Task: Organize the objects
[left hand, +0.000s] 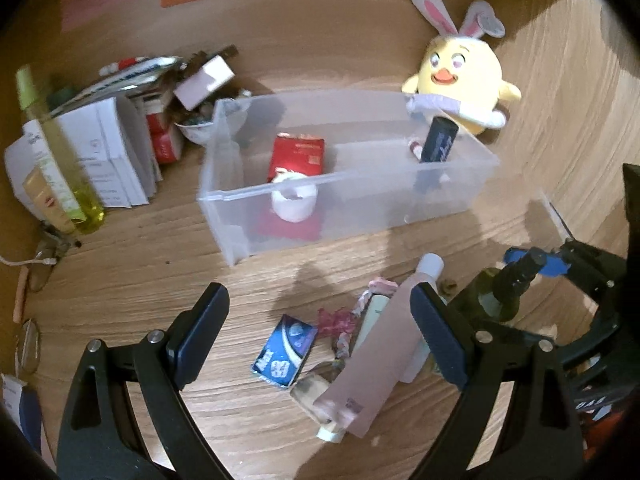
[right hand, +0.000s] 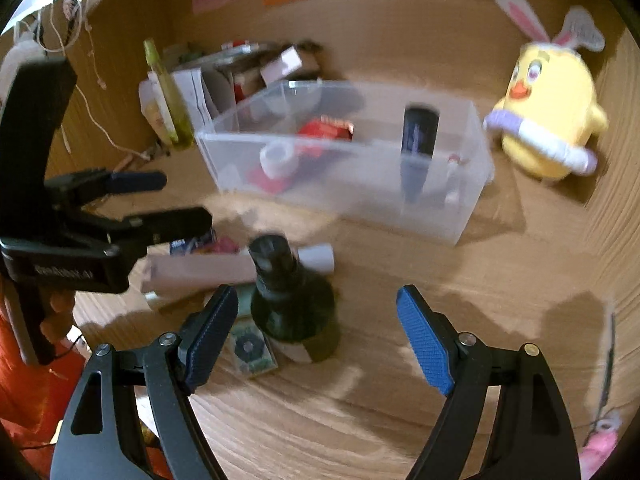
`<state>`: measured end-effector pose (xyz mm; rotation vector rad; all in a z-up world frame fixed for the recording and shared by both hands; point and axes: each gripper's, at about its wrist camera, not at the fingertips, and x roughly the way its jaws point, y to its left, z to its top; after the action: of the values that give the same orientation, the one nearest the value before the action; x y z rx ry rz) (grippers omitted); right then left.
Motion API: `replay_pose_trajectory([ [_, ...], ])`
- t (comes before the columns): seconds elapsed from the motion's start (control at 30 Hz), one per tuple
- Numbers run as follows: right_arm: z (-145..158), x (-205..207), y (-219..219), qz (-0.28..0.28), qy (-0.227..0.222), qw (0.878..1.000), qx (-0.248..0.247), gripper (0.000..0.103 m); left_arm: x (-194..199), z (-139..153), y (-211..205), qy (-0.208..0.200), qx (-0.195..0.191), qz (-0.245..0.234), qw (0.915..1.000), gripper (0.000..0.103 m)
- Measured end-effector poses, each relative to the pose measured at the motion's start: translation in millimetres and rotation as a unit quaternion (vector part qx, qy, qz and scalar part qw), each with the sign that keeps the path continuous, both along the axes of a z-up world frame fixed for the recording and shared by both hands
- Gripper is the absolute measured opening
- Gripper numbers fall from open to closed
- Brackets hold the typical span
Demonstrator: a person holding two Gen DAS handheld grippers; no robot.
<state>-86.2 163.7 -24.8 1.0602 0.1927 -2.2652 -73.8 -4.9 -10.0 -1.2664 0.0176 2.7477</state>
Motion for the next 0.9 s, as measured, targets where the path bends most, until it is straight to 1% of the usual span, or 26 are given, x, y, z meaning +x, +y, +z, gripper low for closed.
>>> replay_pose_trajectory([
  [0.03,-3.4,-1.0,-0.4,0.001,-0.004,1.0,0.001,0.069,-3.0,-2.2,1.7,-0.006,-0.001,-0.005,1.0,0.093],
  [0.1,-8.2,-2.6,-1.7,0.007,-0.013,1.0,0.004,0.053,-8.6,-6.6,5.8,-0.016,-0.003,-0.014,0.9998,0.093],
  [0.2,-10.6,-3.6,-0.8,0.009,-0.018,1.0,0.003,0.041,-15.3,-11.9,12.9,-0.028,-0.005,-0.028,0.9992,0.093],
  [0.43,-4.5,-3.3,14.6,-0.019,0.006,1.0,0.007,0.039,-30.2,-17.5,34.5,-0.051,-0.012,-0.071,0.9961,0.091],
  [0.5,-2.2,-4.3,23.2,-0.032,0.011,0.999,0.008,0.039,-34.5,-19.9,42.8,-0.058,-0.017,-0.085,0.9945,0.085],
  [0.63,4.0,-8.2,45.7,-0.06,0.018,0.998,0.004,0.039,-44.4,-28.8,62.1,-0.075,-0.039,-0.111,0.9902,0.077],
  [0.73,8.0,-13.4,56.9,-0.075,0.019,0.997,-0.002,0.039,-49.6,-36.5,71.5,-0.083,-0.05,-0.125,0.9874,0.068],
  [0.77,9.0,-14.7,60.1,-0.078,0.019,0.997,-0.004,0.039,-51.5,-39.1,73.1,-0.088,-0.05,-0.128,0.9866,0.061],
  [0.83,9.9,-15.8,65.6,-0.083,0.02,0.996,-0.004,0.039,-54.0,-42.2,74.1,-0.089,-0.043,-0.131,0.9864,0.054],
  [0.9,9.4,-17.4,64.7,-0.084,0.02,0.996,-0.004,0.039,-56.1,-43.1,73.2,-0.088,-0.037,-0.13,0.9869,0.046],
])
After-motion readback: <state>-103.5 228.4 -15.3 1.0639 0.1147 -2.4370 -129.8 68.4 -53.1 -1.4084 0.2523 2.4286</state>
